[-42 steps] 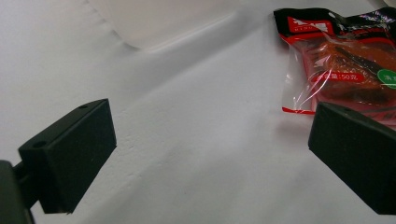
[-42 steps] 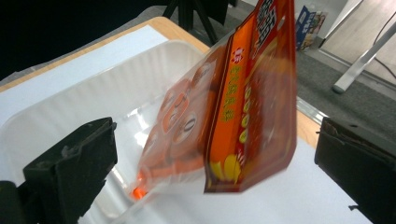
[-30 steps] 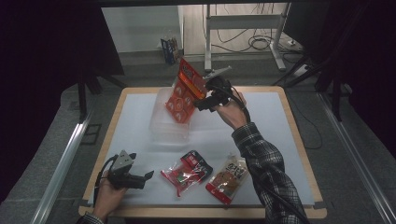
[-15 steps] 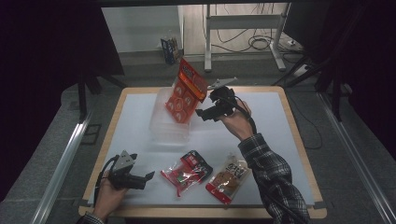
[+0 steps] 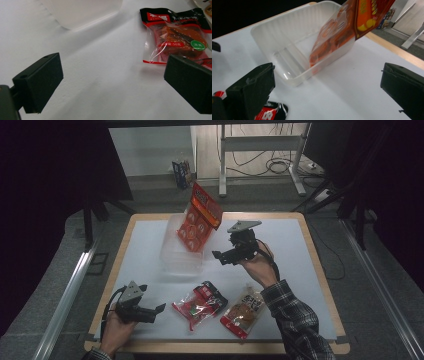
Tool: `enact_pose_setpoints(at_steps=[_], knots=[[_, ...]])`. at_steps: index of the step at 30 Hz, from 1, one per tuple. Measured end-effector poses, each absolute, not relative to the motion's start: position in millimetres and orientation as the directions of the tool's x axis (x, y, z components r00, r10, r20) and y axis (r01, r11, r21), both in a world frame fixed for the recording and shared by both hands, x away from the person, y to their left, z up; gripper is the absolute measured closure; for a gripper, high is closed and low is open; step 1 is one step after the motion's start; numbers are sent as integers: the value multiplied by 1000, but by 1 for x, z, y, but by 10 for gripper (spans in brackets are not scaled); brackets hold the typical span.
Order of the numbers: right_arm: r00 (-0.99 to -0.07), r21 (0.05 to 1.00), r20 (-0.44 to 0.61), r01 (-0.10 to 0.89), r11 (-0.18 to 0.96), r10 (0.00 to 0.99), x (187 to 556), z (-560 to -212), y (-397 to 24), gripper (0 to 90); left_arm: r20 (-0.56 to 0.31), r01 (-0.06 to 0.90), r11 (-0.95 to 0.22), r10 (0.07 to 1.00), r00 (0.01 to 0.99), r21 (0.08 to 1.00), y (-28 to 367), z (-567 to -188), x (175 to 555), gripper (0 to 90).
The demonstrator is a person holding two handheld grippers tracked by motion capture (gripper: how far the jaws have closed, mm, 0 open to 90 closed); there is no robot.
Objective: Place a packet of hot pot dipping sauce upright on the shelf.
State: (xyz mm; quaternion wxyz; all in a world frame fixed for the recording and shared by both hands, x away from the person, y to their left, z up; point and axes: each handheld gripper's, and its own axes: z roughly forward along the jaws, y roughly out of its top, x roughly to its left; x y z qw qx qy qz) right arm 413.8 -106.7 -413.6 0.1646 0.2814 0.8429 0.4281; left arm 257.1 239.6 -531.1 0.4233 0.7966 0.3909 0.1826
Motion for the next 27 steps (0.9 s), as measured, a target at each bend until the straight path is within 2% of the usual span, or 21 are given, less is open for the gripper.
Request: enact_pose_setpoints(at_steps=[7,27], knots=[[-796,803,-45,330,496,604,399,-424,-116,0,-71,474,-317,768,636,822,240,-530,257,23],[-813,797,-66,306,521,579,360,-447,-141,0,-56,458,-347,745,665,819,235,-527,254,18]])
